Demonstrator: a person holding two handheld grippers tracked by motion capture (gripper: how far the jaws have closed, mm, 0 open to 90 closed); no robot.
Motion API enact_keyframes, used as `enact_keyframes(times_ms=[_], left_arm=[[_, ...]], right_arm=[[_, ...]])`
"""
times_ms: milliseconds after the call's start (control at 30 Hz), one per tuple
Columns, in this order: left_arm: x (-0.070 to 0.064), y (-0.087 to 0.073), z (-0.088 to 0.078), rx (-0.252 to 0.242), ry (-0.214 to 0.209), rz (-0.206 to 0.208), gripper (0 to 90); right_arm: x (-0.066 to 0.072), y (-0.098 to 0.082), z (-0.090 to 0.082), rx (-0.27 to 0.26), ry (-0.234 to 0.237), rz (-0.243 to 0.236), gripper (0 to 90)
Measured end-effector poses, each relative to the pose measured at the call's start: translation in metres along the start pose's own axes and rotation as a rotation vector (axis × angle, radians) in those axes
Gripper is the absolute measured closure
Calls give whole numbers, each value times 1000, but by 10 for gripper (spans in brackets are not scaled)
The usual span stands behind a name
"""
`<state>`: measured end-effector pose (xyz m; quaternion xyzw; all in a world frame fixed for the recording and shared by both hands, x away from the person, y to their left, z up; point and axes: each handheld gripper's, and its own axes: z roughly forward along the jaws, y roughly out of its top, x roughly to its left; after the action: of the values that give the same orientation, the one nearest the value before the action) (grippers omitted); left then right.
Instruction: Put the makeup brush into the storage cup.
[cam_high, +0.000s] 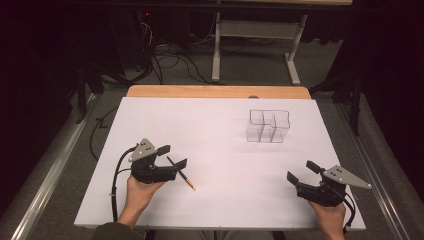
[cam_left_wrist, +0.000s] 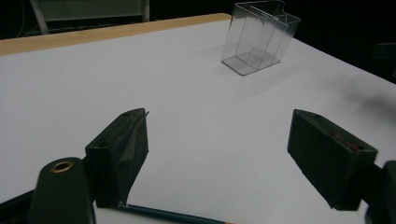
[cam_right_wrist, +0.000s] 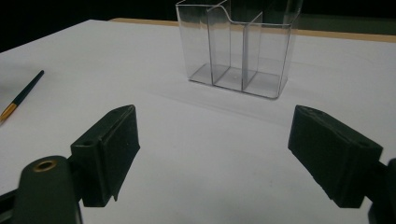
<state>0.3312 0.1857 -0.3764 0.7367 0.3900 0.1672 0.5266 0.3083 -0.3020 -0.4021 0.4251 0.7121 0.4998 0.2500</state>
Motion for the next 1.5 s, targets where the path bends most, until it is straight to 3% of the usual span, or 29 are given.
enact_keyframes(times_ms=[400, 900, 1267, 1500], left_arm=[[-4, 8, 16, 9, -24, 6, 209], [-4, 11, 18, 23, -24, 12, 209], [-4, 16, 19, 66, -35, 33, 221], [-3, 18, 18, 122, -33, 60, 225]], right_arm=[[1, 0, 1, 6, 7, 5, 180], [0, 0, 1, 6, 9, 2, 180], [0, 0, 0, 0, 11, 6, 180], [1, 0, 0, 2, 10, 0, 179]])
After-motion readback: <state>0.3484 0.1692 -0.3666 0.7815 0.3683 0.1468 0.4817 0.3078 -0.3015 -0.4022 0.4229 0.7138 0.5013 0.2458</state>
